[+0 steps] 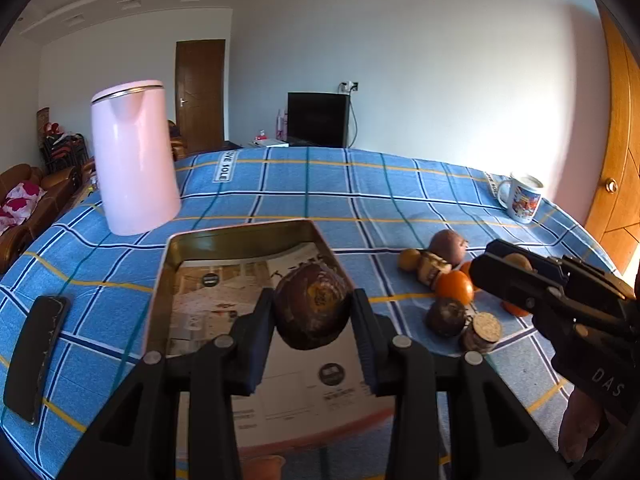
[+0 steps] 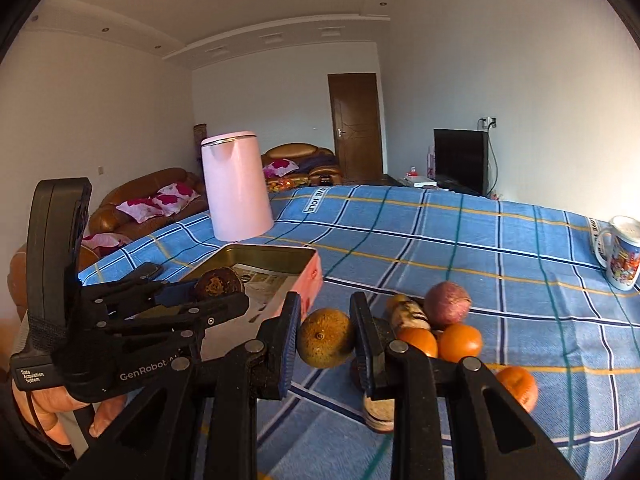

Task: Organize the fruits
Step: 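Carry both fruits into the tin box and open both tools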

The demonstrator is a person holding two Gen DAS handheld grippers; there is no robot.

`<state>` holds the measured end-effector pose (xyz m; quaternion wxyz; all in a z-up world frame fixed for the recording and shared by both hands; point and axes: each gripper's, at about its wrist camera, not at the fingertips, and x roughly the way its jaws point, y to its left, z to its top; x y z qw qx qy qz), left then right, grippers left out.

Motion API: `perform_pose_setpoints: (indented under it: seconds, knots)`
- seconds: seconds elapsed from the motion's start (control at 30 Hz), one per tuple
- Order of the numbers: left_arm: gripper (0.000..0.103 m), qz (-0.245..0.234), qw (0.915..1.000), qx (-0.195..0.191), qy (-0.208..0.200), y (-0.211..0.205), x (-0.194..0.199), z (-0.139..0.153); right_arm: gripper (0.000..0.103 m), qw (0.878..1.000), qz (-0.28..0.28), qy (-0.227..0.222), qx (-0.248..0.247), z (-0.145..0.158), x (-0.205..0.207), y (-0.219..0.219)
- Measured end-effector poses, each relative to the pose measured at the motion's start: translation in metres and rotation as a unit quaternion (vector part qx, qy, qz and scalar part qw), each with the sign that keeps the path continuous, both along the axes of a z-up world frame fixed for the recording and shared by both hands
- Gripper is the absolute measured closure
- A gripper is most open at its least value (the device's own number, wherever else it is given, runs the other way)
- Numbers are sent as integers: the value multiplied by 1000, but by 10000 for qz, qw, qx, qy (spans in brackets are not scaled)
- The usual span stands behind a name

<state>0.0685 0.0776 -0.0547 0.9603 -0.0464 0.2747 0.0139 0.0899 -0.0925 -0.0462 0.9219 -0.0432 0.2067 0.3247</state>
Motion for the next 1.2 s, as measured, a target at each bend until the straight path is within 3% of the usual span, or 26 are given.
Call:
perform_pose_setpoints:
  seconds: [0.3, 0.77, 0.83, 0.9, 0.97, 1.03, 1.2]
  knots:
    - [64, 455, 9988, -143, 80, 47, 9, -10, 76, 9976, 541, 330, -282, -15, 24, 74]
    - [63, 723, 9973, -80, 109, 62, 10, -12, 75, 9902, 726, 855, -834, -35, 42, 117]
    - [63, 797, 9967, -99, 108, 64, 10, -11, 69, 9902, 680, 905, -813, -35, 44, 116]
    - [60, 815, 9965, -147, 59, 64, 9, -8, 55, 9910, 587, 915, -782, -35, 46, 112]
    - [44, 805, 9966, -150, -9, 60, 6, -4, 49, 9915, 644, 916, -657, -32, 43, 104]
    - [36, 724, 9973, -98, -107, 51, 2, 1, 46, 9927, 637, 804, -641, -27, 35, 93]
    - [35, 378, 9990, -38, -231, 19, -2, 9, 32, 9972, 264, 375, -586, -10, 15, 36]
